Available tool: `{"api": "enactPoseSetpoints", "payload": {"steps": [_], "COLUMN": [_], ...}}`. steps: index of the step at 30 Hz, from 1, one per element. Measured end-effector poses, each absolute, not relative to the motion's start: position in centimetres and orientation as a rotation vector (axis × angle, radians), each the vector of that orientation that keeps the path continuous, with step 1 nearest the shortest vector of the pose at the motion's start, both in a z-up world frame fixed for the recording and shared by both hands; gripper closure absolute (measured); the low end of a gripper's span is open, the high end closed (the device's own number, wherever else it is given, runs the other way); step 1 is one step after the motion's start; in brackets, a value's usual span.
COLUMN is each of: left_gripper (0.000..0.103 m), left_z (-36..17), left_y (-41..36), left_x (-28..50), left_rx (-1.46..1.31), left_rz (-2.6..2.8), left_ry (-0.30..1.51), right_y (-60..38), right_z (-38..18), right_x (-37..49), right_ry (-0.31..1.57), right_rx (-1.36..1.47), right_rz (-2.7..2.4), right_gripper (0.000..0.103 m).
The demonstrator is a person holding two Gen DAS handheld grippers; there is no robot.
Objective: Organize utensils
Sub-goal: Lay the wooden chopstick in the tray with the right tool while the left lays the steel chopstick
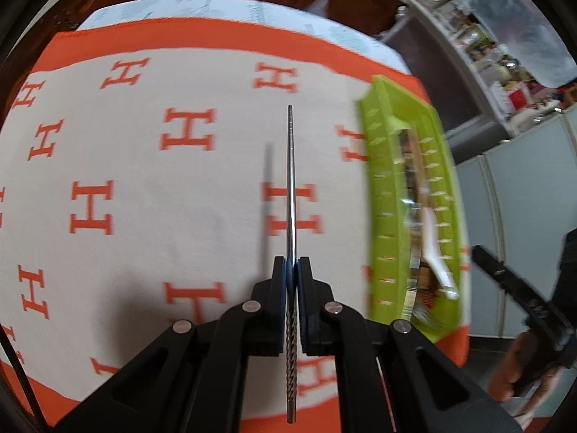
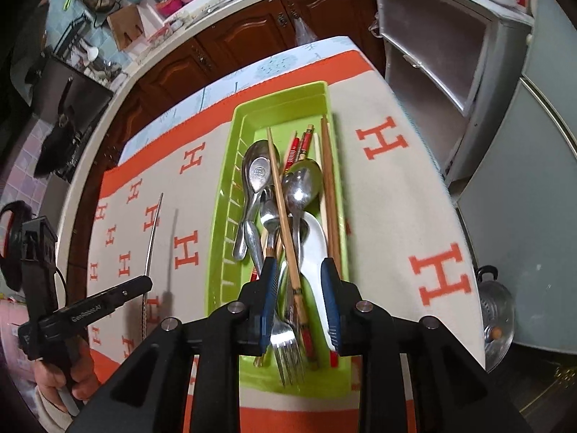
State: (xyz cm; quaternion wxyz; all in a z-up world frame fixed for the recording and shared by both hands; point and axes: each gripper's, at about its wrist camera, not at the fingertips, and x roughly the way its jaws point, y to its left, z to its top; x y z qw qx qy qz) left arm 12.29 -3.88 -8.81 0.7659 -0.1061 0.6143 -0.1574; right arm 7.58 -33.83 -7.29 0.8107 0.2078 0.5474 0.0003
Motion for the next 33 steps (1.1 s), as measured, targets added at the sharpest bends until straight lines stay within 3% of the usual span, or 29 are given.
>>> {"api": "enactPoseSetpoints", "payload": {"steps": [6, 14, 16, 21, 25, 33], "left_gripper": [0.1, 0.099, 0.083, 0.068, 0.049, 0.041], "left_z": [-5.2, -5.0, -5.4, -5.5, -4.9, -4.2], "left_y": [-8.6, -14.9, -15.7, -15.1, -13.3, -8.7], "left_x": [12.1, 13.4, 13.6, 12.3, 10.8, 8.8], "left_rx": [-0.232, -0.178, -0.159, -0.089, -0.044, -0.057], "left_rz": [-0.475, -0.505, -0.497, -0.477, -0.455, -0.4], "left_ry": [1.299, 1.283, 1.285, 1.248, 1.211, 1.177], "right_y": [-35.3, -36.7, -37.0, -36.8, -35.7, -32.7], "right_z": [-6.3, -5.6, -5.5, -5.1, -5.0, -4.7], "right_x": [4.8, 1.7, 1.5, 1.1, 1.5, 2.1], "right_ry": [1.131, 1.114, 1.114, 1.109, 1.111, 1.128], "right_rx": [0.482, 0.493, 0.493, 0.493, 0.477, 0.422], "right_rz": [-0.023, -0.046, -0.047, -0.025, 0.009, 0.081], "right_gripper": [0.079, 0.078, 0.078, 0.078, 0.078, 0.078]}}
